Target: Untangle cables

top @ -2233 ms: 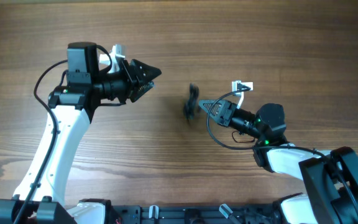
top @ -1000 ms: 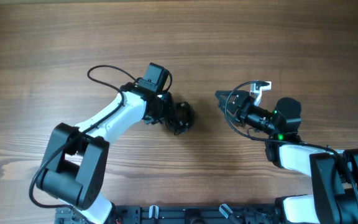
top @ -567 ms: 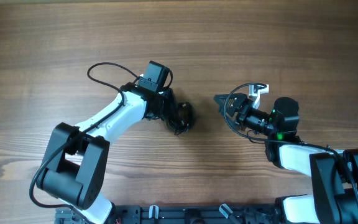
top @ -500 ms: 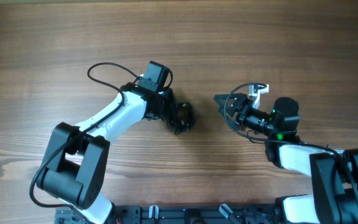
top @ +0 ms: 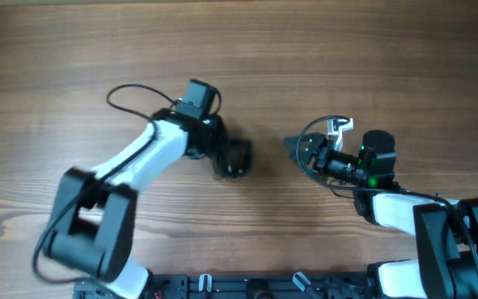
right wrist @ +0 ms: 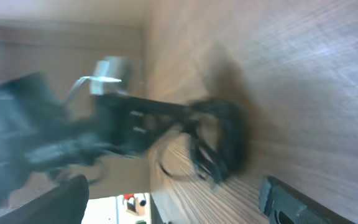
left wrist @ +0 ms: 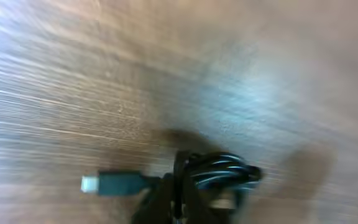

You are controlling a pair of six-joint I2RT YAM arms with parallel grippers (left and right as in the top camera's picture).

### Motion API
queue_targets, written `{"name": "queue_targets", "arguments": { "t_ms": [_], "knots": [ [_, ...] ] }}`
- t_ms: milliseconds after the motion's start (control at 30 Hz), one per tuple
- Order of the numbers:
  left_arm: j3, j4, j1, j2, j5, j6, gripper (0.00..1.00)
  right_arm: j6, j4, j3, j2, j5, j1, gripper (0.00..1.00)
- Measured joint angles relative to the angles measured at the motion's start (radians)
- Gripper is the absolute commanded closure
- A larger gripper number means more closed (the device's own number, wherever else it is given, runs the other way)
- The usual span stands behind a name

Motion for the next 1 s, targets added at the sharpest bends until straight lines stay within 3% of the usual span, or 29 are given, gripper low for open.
{"name": "queue_targets", "arguments": {
  "t_ms": [167, 267, 400, 600, 800, 1000],
  "knots": [
    [-0.001, -0.003, 0.022, -0.212, -0.003, 0.000, 0.96, -0.017, -0.015, 0.000, 0.000, 0.010, 0.076, 0.09],
    [-0.001, -0.004, 0.022, -0.300, 0.002, 0.000, 0.96, -0.020, -0.013, 0.000, 0.000, 0.063, 0.155, 0.03],
    [-0.001, -0.008, 0.022, -0.330, 0.060, -0.003, 0.96, -0.020, 0.014, 0.000, 0.001, 0.163, 0.243, 0.00],
    [-0.001, -0.010, 0.022, -0.335, 0.176, -0.003, 0.96, -0.034, 0.139, -0.001, 0.002, 0.250, 0.264, 0.00],
    [-0.001, 0.003, 0.052, -0.335, 0.378, 0.003, 0.96, -0.249, 0.177, -0.001, 0.002, 0.271, 0.264, 0.02],
    [-0.001, 0.012, 0.159, -0.335, 0.689, 0.017, 0.96, -0.423, 0.259, -0.001, 0.002, 0.272, 0.264, 0.15]
  ]
}}
